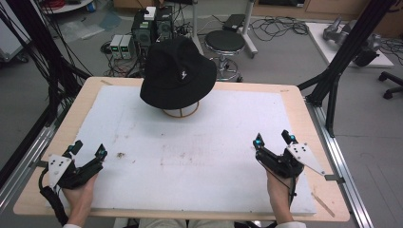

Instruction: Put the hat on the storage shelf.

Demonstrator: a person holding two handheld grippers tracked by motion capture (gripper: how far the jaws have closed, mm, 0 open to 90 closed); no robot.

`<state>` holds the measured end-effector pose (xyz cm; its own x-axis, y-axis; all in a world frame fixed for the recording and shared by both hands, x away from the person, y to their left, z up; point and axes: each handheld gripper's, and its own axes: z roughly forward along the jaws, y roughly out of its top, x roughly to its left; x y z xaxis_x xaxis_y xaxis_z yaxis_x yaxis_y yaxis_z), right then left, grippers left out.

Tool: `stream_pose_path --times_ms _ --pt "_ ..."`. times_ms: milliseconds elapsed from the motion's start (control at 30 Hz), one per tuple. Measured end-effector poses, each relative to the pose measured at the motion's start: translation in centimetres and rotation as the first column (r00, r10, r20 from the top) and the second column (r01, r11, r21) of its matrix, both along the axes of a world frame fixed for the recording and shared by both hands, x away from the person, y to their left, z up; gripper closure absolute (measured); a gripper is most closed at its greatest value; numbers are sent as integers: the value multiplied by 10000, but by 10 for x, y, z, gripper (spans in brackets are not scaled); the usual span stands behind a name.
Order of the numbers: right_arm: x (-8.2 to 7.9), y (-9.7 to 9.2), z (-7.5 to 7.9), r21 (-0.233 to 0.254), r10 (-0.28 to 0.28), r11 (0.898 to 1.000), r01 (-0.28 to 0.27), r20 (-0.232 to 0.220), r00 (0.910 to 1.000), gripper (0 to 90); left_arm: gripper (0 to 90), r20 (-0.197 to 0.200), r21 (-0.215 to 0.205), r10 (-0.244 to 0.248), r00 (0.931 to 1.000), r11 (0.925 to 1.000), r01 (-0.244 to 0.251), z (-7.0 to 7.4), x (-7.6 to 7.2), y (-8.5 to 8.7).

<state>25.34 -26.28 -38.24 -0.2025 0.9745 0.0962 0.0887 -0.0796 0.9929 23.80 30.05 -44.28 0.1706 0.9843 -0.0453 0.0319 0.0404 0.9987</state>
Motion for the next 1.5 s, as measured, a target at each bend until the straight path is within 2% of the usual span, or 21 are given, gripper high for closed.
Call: stream_pose_path --times_ms 300,500,833,1133,1500 --pt "-7 -4 -12 -15 -292 9996 292 -355 9989 117 218 -50 -119 -26 10000 9999 25 0 0 1" --pt "-11 -7 -24 -210 -547 9983 540 -347 9979 117 217 -65 -27 -121 9999 9999 121 0 0 -1" --pt "-6 -9 -42 -439 -546 9977 525 -462 9974 117 217 -111 -140 -57 9999 9999 55 -1 1 0" --pt "-3 -11 -47 -520 -729 9962 703 -489 9961 117 217 -128 -189 -60 9999 9998 58 -1 1 1" --pt "-1 -11 -49 -419 -597 9975 574 -574 9966 117 217 -144 -251 -68 9999 9997 64 -1 1 2"
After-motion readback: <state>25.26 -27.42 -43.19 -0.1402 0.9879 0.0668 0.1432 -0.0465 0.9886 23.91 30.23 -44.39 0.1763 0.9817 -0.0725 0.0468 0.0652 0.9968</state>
